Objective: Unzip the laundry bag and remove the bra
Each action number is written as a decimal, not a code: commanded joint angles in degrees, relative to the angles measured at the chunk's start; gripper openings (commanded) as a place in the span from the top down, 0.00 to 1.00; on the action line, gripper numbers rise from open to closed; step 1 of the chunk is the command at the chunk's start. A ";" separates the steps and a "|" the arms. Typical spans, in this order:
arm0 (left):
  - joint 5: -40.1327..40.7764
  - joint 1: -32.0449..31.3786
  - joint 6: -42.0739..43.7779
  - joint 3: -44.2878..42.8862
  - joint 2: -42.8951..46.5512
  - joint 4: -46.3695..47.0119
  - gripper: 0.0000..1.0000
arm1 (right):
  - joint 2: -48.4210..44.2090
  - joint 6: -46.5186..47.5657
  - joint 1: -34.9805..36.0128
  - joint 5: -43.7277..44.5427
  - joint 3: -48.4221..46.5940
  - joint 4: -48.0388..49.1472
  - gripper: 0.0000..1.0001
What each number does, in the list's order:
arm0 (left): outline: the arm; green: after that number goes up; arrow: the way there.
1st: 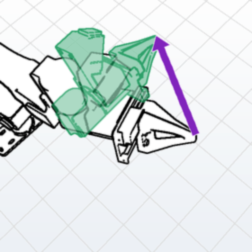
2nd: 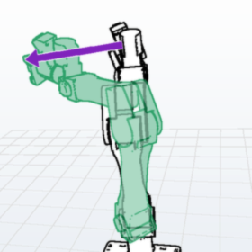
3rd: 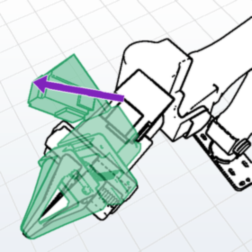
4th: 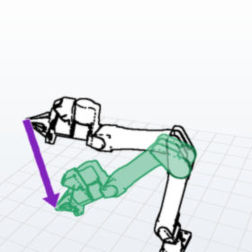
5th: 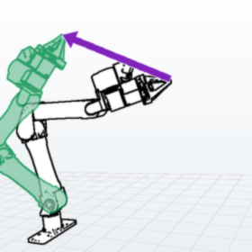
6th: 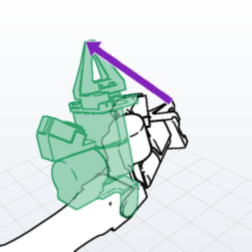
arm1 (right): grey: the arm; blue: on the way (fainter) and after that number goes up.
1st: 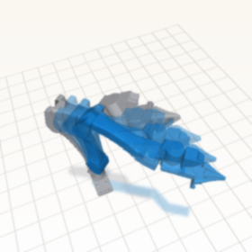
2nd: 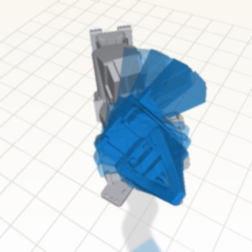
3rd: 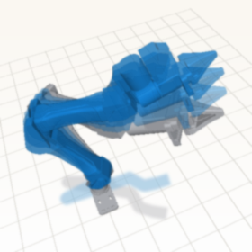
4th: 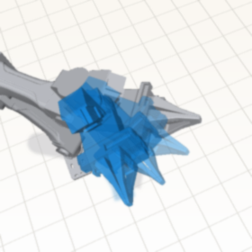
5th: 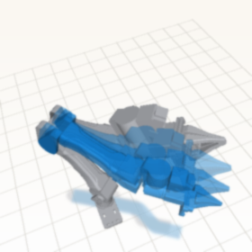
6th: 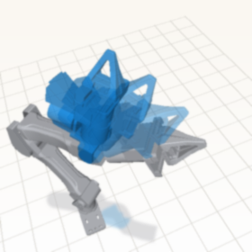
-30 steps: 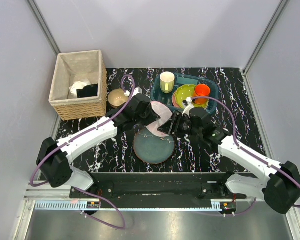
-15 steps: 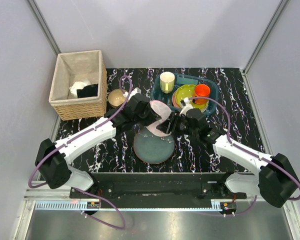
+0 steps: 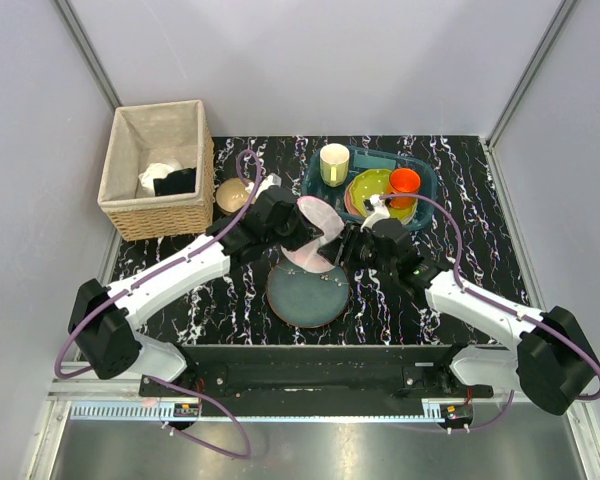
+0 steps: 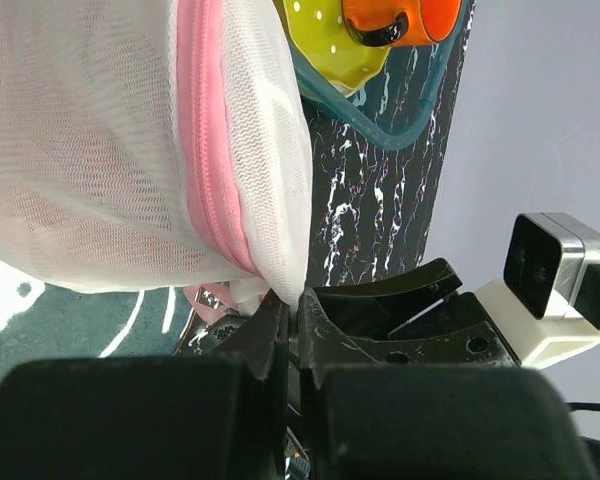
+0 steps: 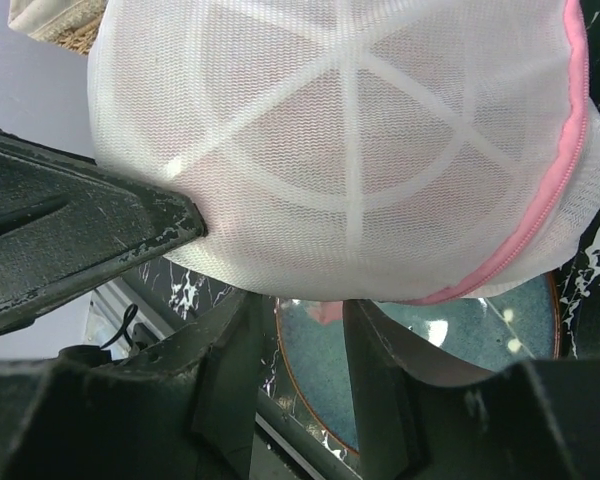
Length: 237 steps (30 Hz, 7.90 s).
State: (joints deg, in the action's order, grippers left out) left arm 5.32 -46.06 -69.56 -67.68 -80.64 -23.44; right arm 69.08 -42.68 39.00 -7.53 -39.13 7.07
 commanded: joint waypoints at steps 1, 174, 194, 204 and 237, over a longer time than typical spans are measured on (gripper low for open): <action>-2.78 -0.52 -0.31 0.18 -0.13 1.65 1.00 | 0.09 1.11 0.02 6.46 -2.78 -1.32 0.55; -1.01 -5.62 -7.69 -31.62 -27.46 -29.27 1.00 | -21.35 -5.49 0.02 19.04 17.87 -0.74 0.45; -1.81 -5.62 -8.49 -34.54 -29.31 -30.96 1.00 | -18.72 -1.97 2.21 19.13 14.26 -3.38 0.60; -1.72 -5.62 -8.31 -34.62 -29.22 -30.88 1.00 | -13.62 0.05 5.20 23.70 10.22 -6.28 0.58; -0.49 -5.62 -7.96 -33.31 -28.43 -30.96 1.00 | -10.54 0.40 6.52 34.69 7.23 -13.05 0.79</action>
State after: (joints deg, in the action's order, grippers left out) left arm 4.12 -51.66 -77.10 -100.88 -111.09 -51.42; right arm 61.19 -43.00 45.36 21.85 -31.09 -3.92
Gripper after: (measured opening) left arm 0.023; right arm 0.222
